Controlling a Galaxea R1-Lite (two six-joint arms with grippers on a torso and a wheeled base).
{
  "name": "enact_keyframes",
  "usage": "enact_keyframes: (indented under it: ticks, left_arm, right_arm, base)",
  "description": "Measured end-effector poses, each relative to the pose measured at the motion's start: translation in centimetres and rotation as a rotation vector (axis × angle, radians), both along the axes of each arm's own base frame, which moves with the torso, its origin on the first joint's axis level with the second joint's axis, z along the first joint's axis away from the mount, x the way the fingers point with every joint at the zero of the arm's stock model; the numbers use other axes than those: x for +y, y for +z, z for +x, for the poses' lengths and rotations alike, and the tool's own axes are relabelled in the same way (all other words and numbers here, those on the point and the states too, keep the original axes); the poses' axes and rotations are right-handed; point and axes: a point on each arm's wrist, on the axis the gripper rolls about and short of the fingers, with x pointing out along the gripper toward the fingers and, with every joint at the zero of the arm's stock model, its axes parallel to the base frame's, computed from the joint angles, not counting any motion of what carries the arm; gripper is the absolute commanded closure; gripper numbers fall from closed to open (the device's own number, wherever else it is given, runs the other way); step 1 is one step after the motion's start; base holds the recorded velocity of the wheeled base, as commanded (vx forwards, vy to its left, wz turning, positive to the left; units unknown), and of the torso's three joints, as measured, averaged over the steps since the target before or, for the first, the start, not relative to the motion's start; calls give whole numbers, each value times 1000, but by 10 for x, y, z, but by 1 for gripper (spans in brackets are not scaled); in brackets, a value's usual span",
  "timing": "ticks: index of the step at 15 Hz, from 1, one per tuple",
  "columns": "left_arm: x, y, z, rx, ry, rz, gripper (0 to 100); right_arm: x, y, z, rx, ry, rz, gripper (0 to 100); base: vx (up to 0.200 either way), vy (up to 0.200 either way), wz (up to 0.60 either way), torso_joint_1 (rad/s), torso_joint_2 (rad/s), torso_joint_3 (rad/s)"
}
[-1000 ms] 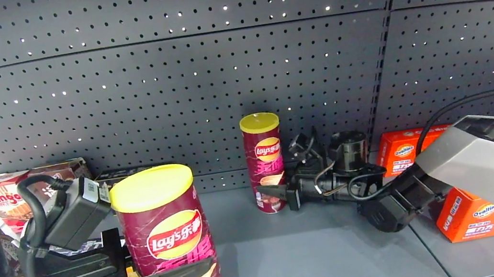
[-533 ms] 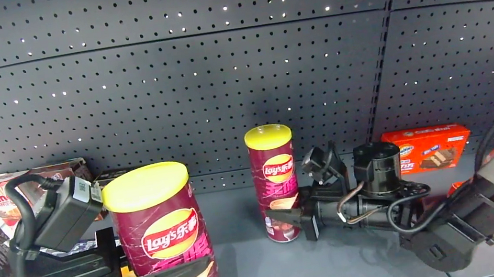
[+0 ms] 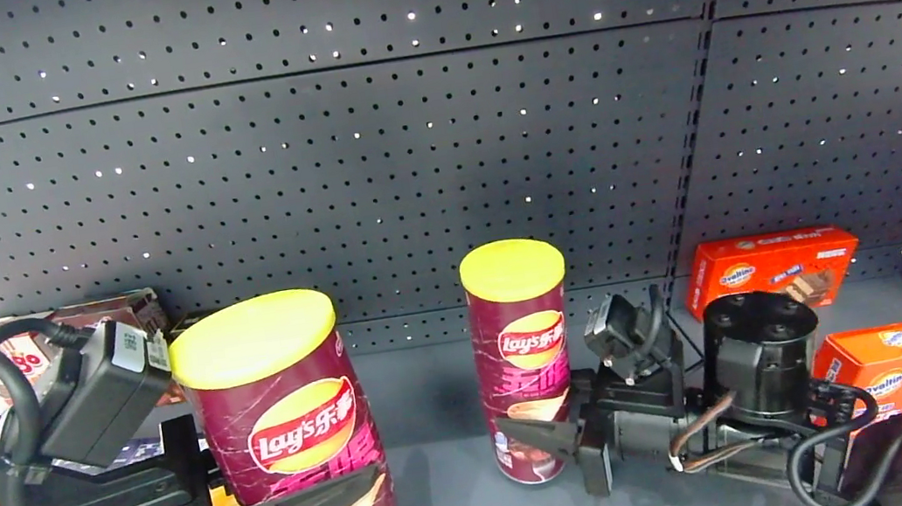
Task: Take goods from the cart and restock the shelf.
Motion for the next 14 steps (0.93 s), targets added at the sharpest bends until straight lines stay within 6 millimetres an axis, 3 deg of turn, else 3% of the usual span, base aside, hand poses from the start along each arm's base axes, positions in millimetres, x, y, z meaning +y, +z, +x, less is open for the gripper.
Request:
enact_keyframes:
  ticks: [5, 14]
  left_arm:
    - [0, 0, 0, 1, -1, -1, 100]
    - [0, 0, 0, 1, 1, 0, 100]
  right_arm:
    - [-13, -9, -20, -2, 5, 14, 100]
    - [-9, -23, -22, 26, 7, -3, 100]
  base:
    - [0, 0, 0, 0, 0, 0]
    - [0, 0, 0, 0, 0, 0]
